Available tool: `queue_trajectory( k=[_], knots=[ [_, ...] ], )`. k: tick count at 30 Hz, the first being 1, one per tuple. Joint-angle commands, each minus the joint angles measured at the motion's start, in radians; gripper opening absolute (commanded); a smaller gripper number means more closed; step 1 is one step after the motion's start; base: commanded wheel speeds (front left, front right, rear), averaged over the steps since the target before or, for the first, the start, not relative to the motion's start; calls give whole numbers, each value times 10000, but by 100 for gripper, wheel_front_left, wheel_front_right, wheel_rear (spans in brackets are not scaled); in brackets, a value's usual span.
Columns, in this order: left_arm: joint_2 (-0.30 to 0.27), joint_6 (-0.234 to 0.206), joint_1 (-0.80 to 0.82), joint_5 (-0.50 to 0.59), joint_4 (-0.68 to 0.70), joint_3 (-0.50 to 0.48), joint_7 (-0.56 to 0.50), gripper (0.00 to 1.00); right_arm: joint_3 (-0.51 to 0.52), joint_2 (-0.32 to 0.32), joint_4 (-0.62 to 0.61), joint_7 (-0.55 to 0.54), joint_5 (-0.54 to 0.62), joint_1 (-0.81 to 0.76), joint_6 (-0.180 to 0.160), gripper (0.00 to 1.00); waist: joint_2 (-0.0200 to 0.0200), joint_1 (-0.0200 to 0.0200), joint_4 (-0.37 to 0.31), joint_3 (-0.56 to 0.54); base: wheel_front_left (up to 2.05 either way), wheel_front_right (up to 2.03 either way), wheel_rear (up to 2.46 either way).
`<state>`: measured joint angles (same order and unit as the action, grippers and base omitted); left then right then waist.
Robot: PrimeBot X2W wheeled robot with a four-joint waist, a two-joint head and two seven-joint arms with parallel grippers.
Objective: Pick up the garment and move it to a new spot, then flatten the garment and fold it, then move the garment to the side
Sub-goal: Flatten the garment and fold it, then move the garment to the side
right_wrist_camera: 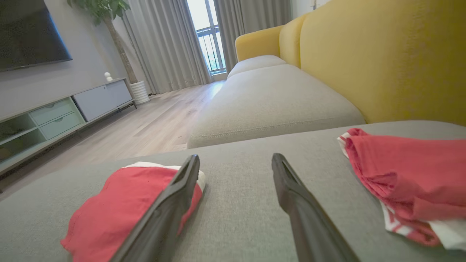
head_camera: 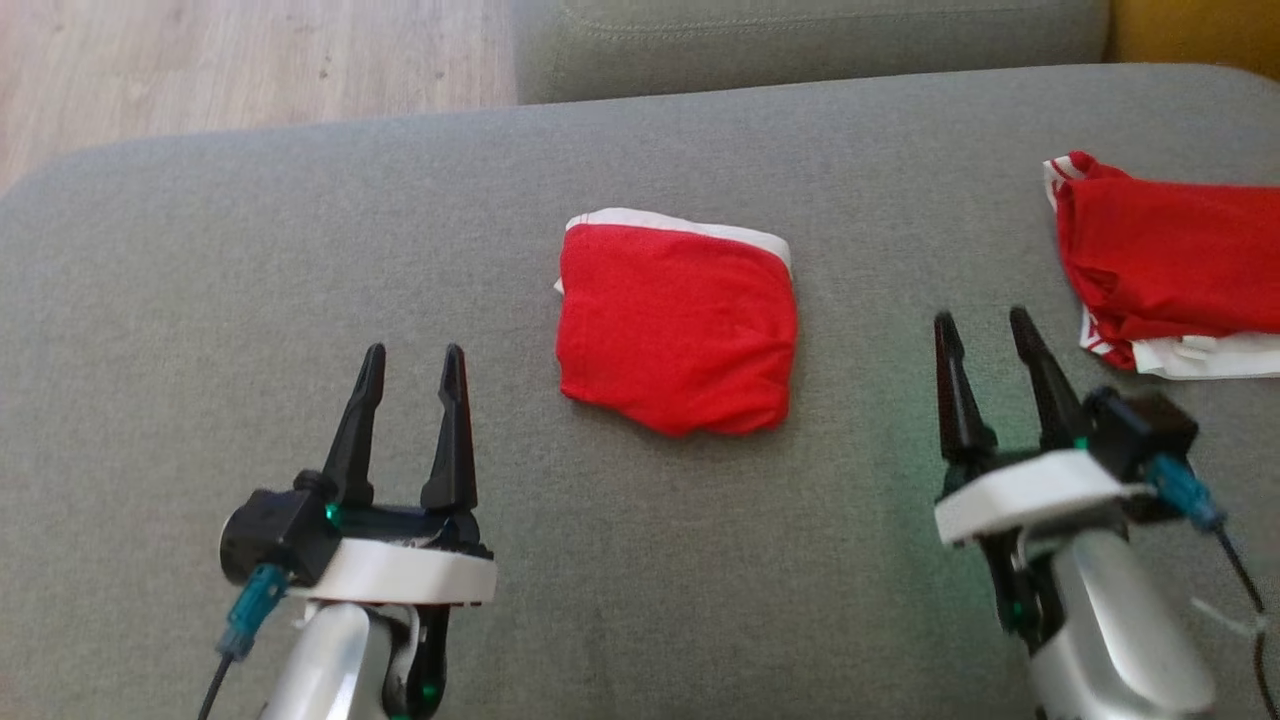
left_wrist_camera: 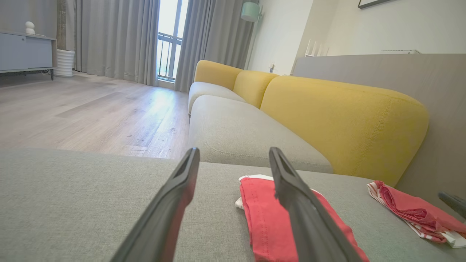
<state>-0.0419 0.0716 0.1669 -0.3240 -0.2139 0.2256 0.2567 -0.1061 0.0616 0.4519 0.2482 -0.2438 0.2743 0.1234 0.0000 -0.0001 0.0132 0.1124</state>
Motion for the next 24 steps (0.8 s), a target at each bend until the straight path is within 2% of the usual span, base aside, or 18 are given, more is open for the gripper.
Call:
queue_trajectory(
  k=[1, 7, 15, 24],
  knots=[
    [-83, 28, 210, 82, 290, -355, 51, 100, -180, -111, -383, 133, -26, 114, 73, 100, 0, 1, -34, -38, 0, 0, 0],
    [-83, 73, 112, 88, 218, -473, 51, 100, -85, -112, -919, 92, -221, -556, 73, 100, 0, 1, -124, -118, 0, 0, 0],
    [-83, 91, 436, 45, 348, -245, 51, 100, 40, -113, -1361, -277, -122, -414, 73, 100, 0, 1, 169, 302, 0, 0, 0],
    [-83, 81, 831, -107, 279, 129, 51, 100, -562, -114, -525, -1652, -526, 615, 73, 100, 0, 1, 993, 1083, 0, 0, 0]
  ],
)
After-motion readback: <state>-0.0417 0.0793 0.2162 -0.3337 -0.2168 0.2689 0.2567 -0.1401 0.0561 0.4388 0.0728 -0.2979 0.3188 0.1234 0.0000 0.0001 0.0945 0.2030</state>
